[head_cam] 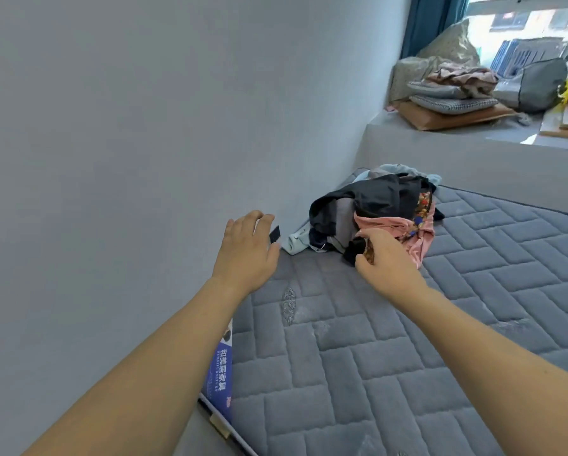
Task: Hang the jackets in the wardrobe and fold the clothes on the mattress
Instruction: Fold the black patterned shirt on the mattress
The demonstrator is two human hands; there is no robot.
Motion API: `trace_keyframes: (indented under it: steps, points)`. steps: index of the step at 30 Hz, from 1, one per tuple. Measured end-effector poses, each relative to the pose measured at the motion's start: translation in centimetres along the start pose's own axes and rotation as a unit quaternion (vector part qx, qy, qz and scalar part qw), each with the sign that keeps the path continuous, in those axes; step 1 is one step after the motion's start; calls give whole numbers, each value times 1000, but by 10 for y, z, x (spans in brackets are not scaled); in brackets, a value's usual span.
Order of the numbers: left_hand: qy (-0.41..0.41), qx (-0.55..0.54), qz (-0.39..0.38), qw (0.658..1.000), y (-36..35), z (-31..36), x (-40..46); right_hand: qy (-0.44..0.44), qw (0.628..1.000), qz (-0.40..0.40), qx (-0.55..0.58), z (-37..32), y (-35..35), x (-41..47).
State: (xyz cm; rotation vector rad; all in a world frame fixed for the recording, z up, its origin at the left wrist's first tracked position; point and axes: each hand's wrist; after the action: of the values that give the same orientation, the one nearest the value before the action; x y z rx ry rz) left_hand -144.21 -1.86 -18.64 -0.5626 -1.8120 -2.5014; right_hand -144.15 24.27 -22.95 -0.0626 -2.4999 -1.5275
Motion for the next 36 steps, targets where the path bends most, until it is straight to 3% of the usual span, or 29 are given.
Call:
trace_keyframes:
  steps: [5, 12, 16, 19, 21, 27, 31, 33, 36]
  points:
    - [19, -40, -79, 996, -156, -57, 64, -62, 998, -14, 2, 78, -122, 73]
    - [34, -23, -267, 963, -429, -110, 127, -171, 983, -25, -57, 236, -330, 127]
    - [-14, -83, -274, 958, -528, -89, 172, -218, 967, 24, -127, 334, -382, 148]
    - [-119, -49, -225, 966, -578, -66, 223, -247, 957, 14, -154, 404, -402, 158]
    - [-188, -3, -192, 963, -613, -48, 255, -217, 959, 27, -182, 441, -419, 155]
    - [-121, 130, -190, 966, -689, -15, 285, -203, 955, 92, -197, 471, -444, 158]
    - [-125, -56, -91, 986, -680, -14, 263, -197, 952, 97, -215, 475, -443, 156]
    - [-136, -110, -114, 978, -671, -33, 231, -192, 950, 97, -226, 475, -447, 155]
    - [-166, -78, -157, 970, -671, -52, 191, -196, 949, 99, -227, 476, -448, 155]
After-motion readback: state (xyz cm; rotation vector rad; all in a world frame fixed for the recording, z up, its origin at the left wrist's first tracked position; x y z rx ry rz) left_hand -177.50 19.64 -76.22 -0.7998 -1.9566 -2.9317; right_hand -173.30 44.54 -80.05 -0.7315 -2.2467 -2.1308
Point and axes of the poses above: each hand's wrist, its own x-axis towards the middle knuckle, its own y-axis out of the back of the hand, z = x × y, and after that the axes turned 12 degrees about -x, right-handed
